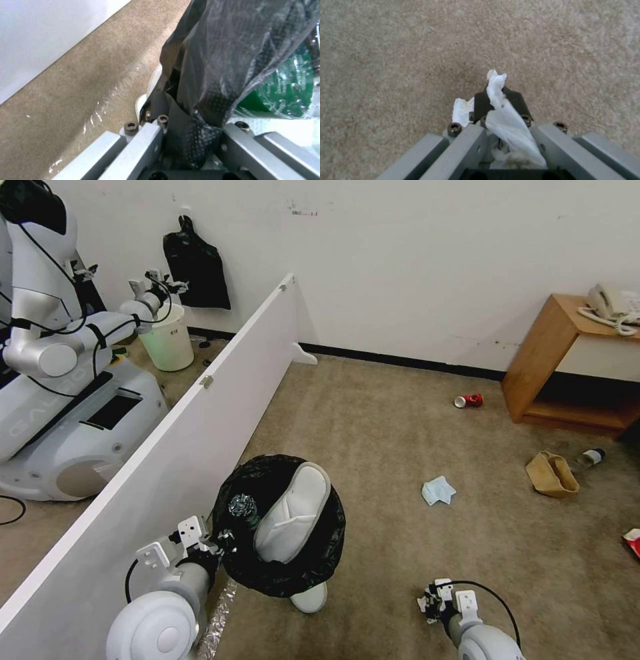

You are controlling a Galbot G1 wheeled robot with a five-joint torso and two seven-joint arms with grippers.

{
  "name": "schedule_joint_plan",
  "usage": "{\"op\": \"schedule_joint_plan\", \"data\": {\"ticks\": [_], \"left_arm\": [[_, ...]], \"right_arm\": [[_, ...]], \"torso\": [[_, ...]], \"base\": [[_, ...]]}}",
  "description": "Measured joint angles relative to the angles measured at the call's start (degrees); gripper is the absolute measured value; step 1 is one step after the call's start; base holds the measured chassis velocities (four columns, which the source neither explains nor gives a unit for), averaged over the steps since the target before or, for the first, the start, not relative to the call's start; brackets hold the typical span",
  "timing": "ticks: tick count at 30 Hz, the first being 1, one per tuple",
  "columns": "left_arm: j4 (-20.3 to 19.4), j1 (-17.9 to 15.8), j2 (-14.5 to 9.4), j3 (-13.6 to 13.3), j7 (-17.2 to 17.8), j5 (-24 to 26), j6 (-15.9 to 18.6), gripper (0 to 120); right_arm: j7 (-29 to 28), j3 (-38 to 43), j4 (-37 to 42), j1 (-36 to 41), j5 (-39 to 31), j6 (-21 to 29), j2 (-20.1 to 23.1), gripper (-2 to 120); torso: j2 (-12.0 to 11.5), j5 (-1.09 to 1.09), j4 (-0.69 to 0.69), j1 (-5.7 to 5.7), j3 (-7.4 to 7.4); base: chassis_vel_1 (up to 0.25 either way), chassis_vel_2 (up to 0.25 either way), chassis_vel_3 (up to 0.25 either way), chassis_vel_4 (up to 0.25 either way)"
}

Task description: Pick up the trash bin, then pick up the garbage from the floor and place it into the trash bin.

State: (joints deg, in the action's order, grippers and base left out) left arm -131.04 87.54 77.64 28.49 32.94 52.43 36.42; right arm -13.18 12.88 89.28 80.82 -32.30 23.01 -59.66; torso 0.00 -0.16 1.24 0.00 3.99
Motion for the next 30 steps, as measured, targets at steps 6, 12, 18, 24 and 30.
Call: {"op": "schedule_joint_plan", "data": {"ticks": [6,12,18,24,30], "left_arm": [[0.01,-0.05,-0.18,-0.13,0.0,-0.05,0.02,1],[-0.11,0.02,-0.62,-0.12,0.0,-0.06,0.06,1],[-0.21,-0.2,-1.32,-0.12,0.0,0.27,0.13,1],[0.04,-0.68,-2.03,-0.33,0.21,0.88,0.23,1],[0.72,-0.97,-2.66,-1.06,0.55,1.36,0.45,1]], "right_arm": [[-0.05,1.02,1.77,1.17,-0.14,-0.31,1.04,0],[-0.6,2.09,4.66,1.74,-1.16,-0.36,1.97,0],[-1.66,4.21,9.91,2.36,-3.5,-0.05,3.99,0],[-2.15,7.29,16.06,3.06,-6.13,0.14,6.93,0],[-2.11,10.75,20.83,3.29,-7.82,0.24,9.21,0]], "torso": [[0.0,0.0,0.0,0.0,0.0],[0.0,0.0,0.0,0.0,0.0],[0.0,0.0,0.0,0.0,0.0],[0.0,0.0,0.0,0.0,0.0],[0.0,0.01,0.0,0.0,0.0]], "base": [[0.0,0.0,0.0,0.0],[0.0,0.0,0.0,0.0],[0.0,0.0,0.0,0.0],[0.0,0.0,0.0,0.0],[0.0,0.0,0.0,0.0]]}}
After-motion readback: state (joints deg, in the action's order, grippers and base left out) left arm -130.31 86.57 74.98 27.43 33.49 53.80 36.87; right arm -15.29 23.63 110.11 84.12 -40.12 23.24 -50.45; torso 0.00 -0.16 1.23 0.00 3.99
